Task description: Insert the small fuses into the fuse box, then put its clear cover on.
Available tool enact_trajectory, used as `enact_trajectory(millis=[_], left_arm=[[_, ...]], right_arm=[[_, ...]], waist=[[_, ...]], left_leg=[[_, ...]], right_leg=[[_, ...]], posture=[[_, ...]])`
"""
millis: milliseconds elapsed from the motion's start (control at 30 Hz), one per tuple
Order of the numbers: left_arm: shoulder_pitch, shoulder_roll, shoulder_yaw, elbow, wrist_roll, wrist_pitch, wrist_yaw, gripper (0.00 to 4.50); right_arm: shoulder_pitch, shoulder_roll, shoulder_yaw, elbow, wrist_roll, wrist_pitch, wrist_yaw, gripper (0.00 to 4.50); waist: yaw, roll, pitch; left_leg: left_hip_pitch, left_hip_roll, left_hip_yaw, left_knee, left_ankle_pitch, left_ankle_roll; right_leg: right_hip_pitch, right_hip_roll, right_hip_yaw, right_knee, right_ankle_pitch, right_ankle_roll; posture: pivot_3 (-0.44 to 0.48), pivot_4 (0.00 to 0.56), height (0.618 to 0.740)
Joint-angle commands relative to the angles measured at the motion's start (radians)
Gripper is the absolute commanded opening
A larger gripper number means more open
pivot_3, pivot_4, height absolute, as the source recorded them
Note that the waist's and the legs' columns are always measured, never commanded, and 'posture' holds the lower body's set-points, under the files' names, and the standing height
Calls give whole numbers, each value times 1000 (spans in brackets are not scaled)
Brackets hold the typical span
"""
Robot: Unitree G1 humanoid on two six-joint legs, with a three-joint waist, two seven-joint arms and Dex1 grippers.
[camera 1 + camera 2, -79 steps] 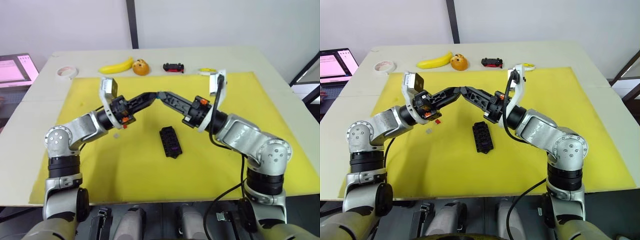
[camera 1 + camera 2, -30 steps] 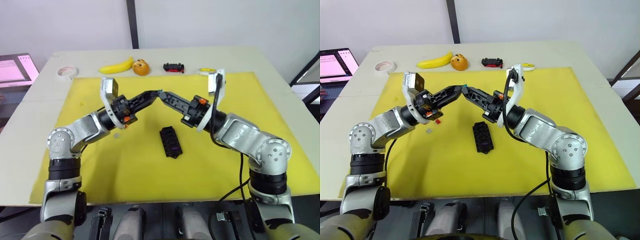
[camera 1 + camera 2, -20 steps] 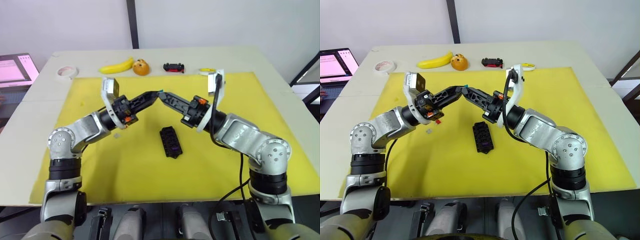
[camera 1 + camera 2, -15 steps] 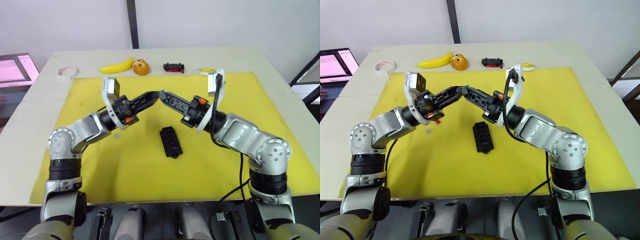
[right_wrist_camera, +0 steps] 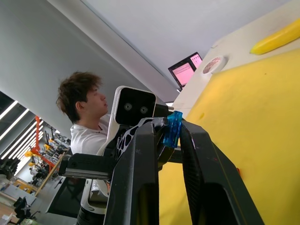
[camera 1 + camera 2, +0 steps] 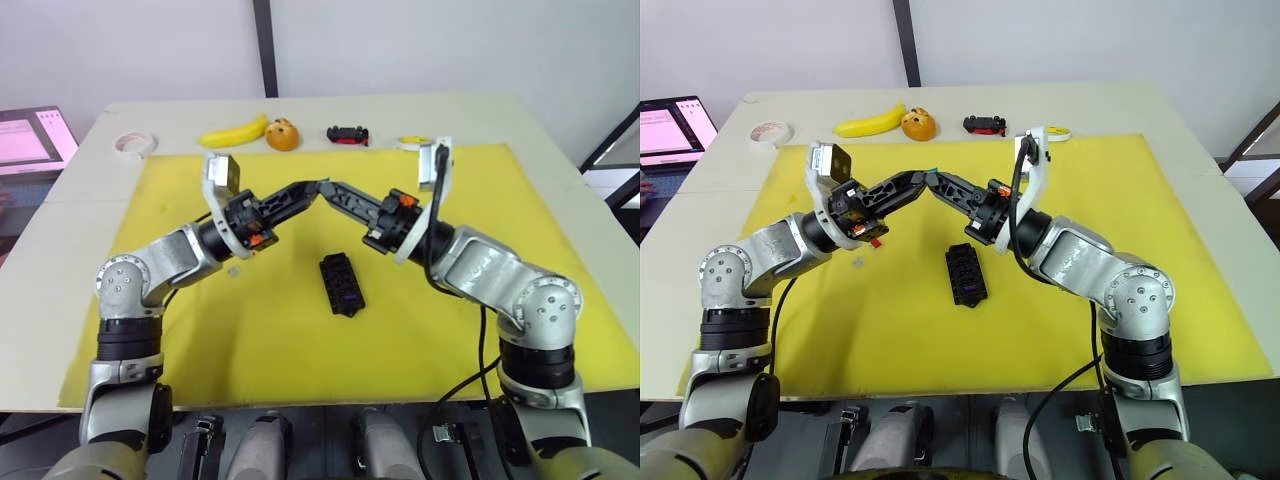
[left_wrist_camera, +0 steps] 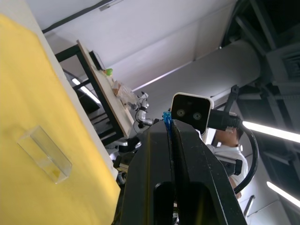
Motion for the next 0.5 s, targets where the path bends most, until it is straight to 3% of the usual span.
enact_trajectory(millis=[33, 67, 300, 500], left_arm=[[-5, 15, 13, -6, -8, -16, 3, 0], [-6, 15, 12, -6, -7, -17, 3, 0], [-6, 17, 7, -10, -9, -24, 2, 0], [-8, 16, 4, -12, -15, -25, 2, 0]], right_arm=[[-13, -18, -9, -35, 17, -10, 6, 255], [-14, -19, -10, -35, 22, -12, 7, 255], [-14, -41, -2, -46, 34, -9, 8, 3521], [-5, -55, -3, -40, 35, -8, 8, 3521]], waist=[[0, 0, 0], [0, 0, 0], [0, 0, 0], [0, 0, 0]], left_leg=[[0, 0, 0, 0, 0, 0], [0, 0, 0, 0, 0, 0], [0, 0, 0, 0, 0, 0], [0, 0, 0, 0, 0, 0]], right_leg=[[0, 0, 0, 0, 0, 0], [0, 0, 0, 0, 0, 0], [0, 0, 0, 0, 0, 0], [0, 0, 0, 0, 0, 0]], posture=[[0, 150, 740], [0, 150, 740], [0, 150, 740], [0, 150, 740]])
